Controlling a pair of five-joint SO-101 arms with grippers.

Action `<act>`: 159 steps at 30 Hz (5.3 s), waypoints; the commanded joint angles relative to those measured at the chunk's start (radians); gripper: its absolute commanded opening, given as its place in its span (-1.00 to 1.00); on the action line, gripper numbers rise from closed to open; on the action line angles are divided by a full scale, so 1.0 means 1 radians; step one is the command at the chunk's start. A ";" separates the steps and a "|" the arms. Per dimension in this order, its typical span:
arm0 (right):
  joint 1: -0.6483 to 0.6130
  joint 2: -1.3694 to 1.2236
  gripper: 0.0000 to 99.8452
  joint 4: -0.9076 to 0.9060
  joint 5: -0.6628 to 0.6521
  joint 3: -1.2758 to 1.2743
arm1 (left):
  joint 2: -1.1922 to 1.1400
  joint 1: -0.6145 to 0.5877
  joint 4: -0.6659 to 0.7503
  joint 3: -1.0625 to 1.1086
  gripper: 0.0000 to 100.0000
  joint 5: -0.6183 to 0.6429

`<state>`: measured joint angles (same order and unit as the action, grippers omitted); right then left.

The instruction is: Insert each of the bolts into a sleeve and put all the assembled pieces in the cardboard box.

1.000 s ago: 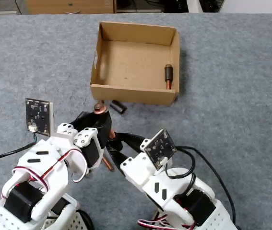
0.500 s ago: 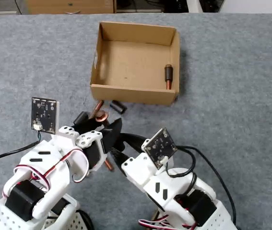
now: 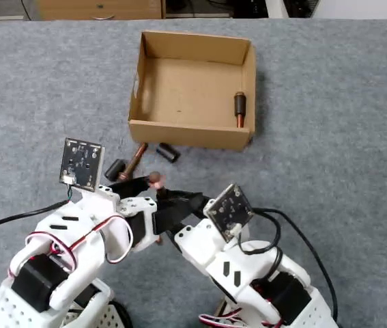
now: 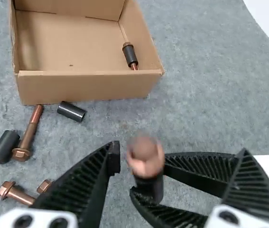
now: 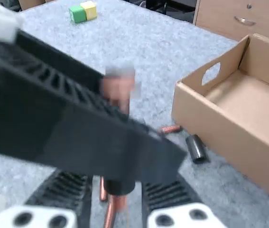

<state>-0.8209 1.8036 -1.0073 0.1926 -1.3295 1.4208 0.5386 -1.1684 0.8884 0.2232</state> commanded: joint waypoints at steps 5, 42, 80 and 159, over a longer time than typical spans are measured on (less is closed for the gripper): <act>0.022 0.168 -1.00 0.000 -0.012 0.064 | 0.004 0.006 0.008 -0.023 -0.27 -0.005; 0.591 -1.075 -1.00 0.242 -0.012 0.912 | 0.005 -0.399 0.229 0.534 -0.96 0.008; 0.717 -3.042 -1.00 -0.529 -0.054 2.832 | 0.007 -0.400 0.354 0.761 -0.96 0.009; 0.151 -1.931 -0.55 -0.562 -0.364 1.620 | 0.005 -0.733 0.180 0.692 -0.96 -0.117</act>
<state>-0.6490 -0.1174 -1.6195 -0.1527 0.2877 1.4193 -0.1243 -0.9521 1.6310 0.1481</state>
